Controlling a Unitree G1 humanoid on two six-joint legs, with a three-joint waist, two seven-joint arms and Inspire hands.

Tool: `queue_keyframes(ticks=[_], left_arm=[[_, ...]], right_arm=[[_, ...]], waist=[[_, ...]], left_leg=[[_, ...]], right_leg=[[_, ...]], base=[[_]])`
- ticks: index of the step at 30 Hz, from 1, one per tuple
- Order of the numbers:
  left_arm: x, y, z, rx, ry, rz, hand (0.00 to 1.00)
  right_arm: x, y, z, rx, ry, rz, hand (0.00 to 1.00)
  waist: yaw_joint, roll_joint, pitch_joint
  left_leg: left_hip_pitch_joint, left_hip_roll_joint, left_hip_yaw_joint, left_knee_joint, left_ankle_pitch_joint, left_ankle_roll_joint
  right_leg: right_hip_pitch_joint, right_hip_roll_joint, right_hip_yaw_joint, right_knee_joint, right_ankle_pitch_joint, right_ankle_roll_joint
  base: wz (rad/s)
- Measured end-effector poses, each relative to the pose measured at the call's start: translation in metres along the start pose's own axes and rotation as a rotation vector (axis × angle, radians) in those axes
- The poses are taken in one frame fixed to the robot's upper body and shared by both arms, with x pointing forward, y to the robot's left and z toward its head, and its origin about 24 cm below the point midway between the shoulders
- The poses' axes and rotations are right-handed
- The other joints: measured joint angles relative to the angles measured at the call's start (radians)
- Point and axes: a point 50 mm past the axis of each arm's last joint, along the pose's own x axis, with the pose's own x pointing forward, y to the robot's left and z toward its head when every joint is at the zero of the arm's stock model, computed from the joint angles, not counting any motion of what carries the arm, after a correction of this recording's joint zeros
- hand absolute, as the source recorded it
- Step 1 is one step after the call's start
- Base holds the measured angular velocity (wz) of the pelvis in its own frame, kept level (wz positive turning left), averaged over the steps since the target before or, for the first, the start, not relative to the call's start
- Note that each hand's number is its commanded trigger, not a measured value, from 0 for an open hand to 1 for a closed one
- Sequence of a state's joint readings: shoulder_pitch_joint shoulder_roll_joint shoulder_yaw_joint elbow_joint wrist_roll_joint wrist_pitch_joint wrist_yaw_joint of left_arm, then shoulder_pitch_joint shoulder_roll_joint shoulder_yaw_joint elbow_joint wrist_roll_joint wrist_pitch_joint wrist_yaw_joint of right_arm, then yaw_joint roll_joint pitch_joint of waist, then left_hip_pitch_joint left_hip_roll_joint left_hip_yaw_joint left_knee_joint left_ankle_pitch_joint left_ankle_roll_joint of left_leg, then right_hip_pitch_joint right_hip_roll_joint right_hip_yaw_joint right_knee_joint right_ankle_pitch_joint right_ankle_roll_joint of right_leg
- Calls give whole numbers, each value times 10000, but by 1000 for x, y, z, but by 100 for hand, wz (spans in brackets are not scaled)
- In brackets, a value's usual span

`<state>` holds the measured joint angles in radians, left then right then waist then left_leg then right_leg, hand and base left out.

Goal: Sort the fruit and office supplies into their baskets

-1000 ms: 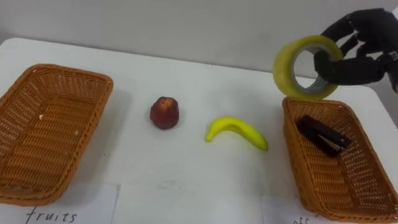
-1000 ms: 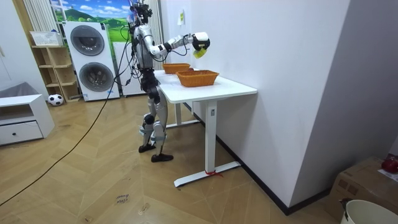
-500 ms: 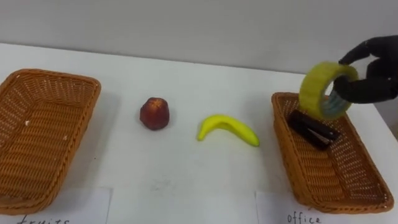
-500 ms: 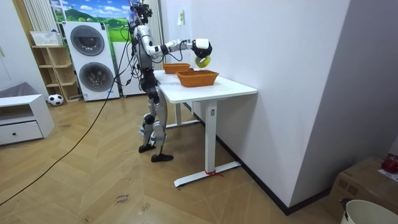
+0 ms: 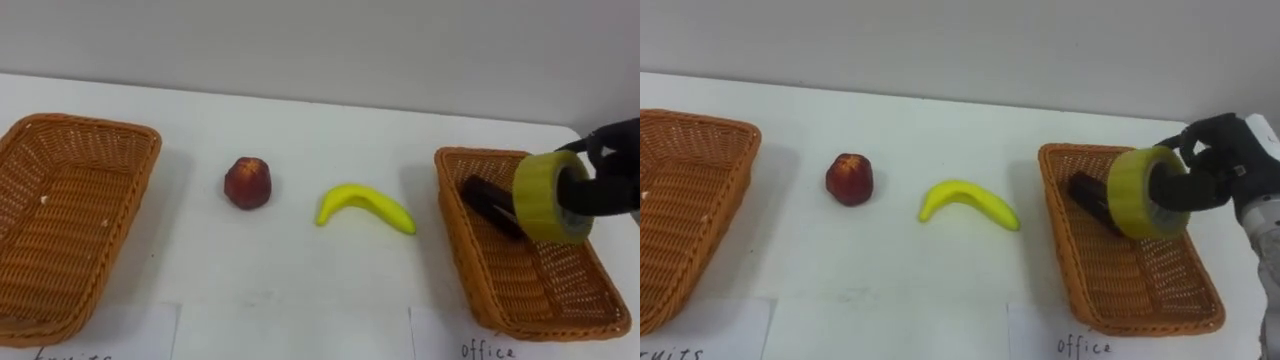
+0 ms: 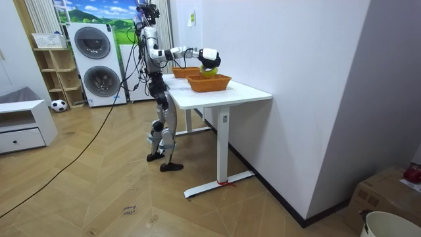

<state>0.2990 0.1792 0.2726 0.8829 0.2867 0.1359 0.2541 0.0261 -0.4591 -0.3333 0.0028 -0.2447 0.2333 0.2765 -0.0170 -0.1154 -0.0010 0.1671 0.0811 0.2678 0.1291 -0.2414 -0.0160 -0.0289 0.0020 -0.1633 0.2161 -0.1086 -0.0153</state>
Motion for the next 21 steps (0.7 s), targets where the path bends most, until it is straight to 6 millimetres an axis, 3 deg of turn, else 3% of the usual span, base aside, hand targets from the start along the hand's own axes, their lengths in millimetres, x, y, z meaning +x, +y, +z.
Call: queue_keyframes(ticks=[5,6,7,8,9,21], left_arm=[[0,2,-2,38,34,142,0],[0,2,-2,39,36,144,0],[0,2,-2,42,22,139,0],[0,2,-1,39,13,138,0],[0,2,-1,39,12,138,0],[1,1,7,-32,-191,66,0]], right_arm=[[1,3,-10,-273,491,80,100],[1,4,-10,-289,521,96,65],[2,5,-12,-315,629,149,57],[2,7,-15,-331,740,251,12],[3,9,-15,-350,762,318,0],[3,20,-20,-513,963,785,0]], waist=[[9,-18,24],[11,-23,27],[34,-37,32],[52,-53,34],[54,-60,37],[281,-141,-25]], left_leg=[[-52,0,0,0,0,0],[-61,1,0,1,0,0],[-67,4,-1,3,0,0],[-72,5,-1,2,0,0],[-77,5,-2,2,0,0],[-131,14,6,11,0,0]], right_leg=[[-63,0,-8,8,2,-2],[-71,1,-9,8,3,-3],[-83,4,-9,9,4,-4],[-90,4,-13,9,3,-4],[-95,3,-14,9,3,-4],[-92,22,-19,-114,60,-1]], base=[[0],[0],[0],[0],[0],[0]])
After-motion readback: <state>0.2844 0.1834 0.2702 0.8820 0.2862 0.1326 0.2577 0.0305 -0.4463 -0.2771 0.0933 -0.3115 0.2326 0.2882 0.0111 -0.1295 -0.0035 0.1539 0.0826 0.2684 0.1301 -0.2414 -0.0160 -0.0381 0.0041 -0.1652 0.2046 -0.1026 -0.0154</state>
